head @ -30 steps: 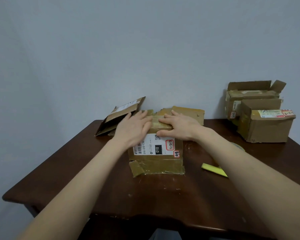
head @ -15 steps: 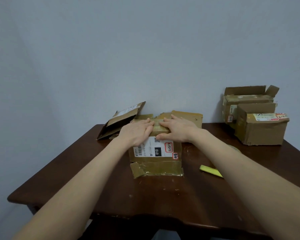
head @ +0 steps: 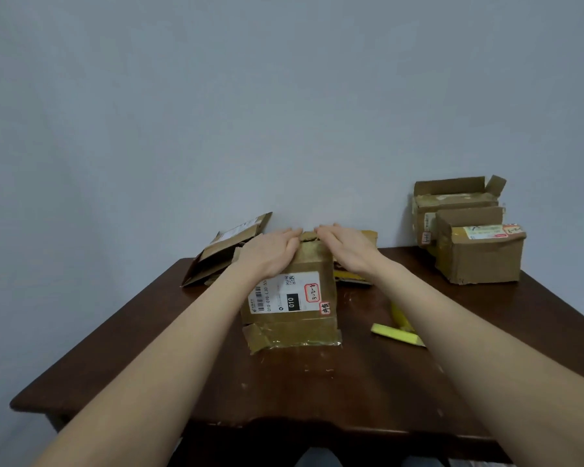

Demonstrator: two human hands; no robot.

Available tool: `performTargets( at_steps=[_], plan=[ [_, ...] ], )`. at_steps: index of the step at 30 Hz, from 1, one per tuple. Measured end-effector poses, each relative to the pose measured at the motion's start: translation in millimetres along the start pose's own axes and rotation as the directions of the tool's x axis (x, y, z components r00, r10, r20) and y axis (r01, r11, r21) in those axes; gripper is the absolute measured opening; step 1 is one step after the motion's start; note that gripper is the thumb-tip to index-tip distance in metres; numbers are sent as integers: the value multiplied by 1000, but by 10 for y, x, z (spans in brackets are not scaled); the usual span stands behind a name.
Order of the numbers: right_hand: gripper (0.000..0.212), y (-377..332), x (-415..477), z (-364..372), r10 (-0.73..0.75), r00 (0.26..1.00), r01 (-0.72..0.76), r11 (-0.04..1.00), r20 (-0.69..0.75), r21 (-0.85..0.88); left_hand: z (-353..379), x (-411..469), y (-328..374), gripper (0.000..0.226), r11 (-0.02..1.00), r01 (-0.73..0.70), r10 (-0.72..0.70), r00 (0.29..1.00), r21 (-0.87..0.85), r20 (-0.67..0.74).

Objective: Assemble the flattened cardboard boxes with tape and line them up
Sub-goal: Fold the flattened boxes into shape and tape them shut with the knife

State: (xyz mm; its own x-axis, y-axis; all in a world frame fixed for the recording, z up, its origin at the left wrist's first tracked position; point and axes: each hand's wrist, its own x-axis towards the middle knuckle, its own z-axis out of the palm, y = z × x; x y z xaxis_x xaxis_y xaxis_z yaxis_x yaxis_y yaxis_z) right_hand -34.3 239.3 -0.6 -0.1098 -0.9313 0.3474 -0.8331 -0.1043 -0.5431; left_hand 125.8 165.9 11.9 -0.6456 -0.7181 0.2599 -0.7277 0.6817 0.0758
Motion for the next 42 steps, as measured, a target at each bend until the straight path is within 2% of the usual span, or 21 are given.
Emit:
performTargets(
  at_steps=[2,5,8,10,12,15,17,18,21,23,25,27,30,34,38,42],
  plan=[
    [40,82,-43,-73,32,996,-30,999,-80,27,-8,50,155,48,1000,-15,15,999,-4,-37],
    [43,324,-138,-226,173,968,-177,984,-181,-7,2,139,509,46,996,-81,72,982,-47,-173],
    [45,661,-283,-371,334,937,-346,930,-105,-128,131,253,957,44,977,-178,149,964,-119,-221],
    [44,847,-413,-417,402,916,-392,898,7,-198,326,328,1213,45,968,-180,155,977,-174,-146],
    [44,984,-545,-406,448,888,-415,876,99,-244,564,381,1391,43,965,-95,98,995,-243,1],
    [44,1127,-694,-351,502,838,-398,830,212,-391,881,363,1492,48,964,26,26,982,-266,189],
    [43,1218,-748,-303,533,817,-380,784,220,-491,1017,332,1476,52,957,59,9,972,-283,234],
    [40,1256,-758,-286,525,830,-376,777,190,-506,1052,327,1461,53,952,70,3,972,-298,236],
    [35,1321,-721,-293,463,884,-402,821,60,-406,1002,364,1428,51,941,77,-16,983,-330,184],
    [30,1297,-629,-351,412,911,-409,895,-26,-177,838,423,1428,45,941,50,-19,995,-334,95],
    [15,1214,-503,-452,335,937,-329,941,-102,75,593,495,1409,40,941,15,-23,1000,-338,-19],
    [11,1069,-370,-571,264,951,-231,953,-163,196,322,559,1352,37,939,7,-58,989,-344,-139],
    [17,850,-225,-669,199,961,-149,957,-193,248,21,596,1241,29,931,-14,-88,961,-366,-261],
    [19,717,-138,-622,185,961,-135,962,-204,236,-59,533,1136,41,919,16,-116,966,-394,-231],
    [21,675,-81,-548,198,960,-153,963,-197,224,-4,500,1045,13,899,15,-140,956,-437,-257],
    [24,576,-67,-552,163,959,-80,940,-230,332,-34,540,972,11,865,55,-223,932,-498,-285]
  ],
)
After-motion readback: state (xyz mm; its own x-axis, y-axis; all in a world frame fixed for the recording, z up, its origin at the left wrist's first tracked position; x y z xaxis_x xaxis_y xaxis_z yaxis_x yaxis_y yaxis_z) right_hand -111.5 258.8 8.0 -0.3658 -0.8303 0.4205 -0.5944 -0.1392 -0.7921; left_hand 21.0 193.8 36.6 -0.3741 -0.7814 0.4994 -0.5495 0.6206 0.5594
